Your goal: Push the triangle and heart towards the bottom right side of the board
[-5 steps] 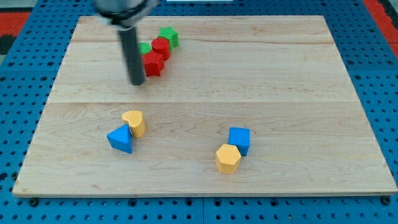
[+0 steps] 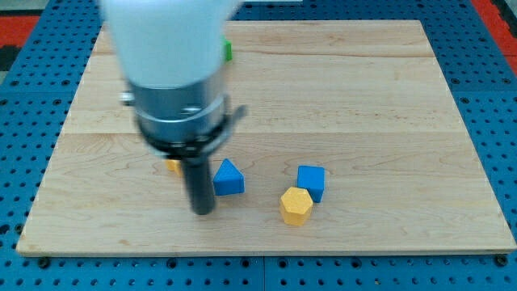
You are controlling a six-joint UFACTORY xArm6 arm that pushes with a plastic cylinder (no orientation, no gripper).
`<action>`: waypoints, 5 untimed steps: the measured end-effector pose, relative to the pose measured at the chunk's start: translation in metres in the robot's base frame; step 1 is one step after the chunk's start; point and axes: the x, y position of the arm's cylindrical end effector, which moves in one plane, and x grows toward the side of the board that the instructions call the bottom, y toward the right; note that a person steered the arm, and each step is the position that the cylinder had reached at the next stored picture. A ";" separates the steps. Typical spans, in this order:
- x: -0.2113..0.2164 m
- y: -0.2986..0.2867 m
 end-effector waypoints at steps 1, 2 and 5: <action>-0.014 0.007; -0.020 0.067; -0.070 0.095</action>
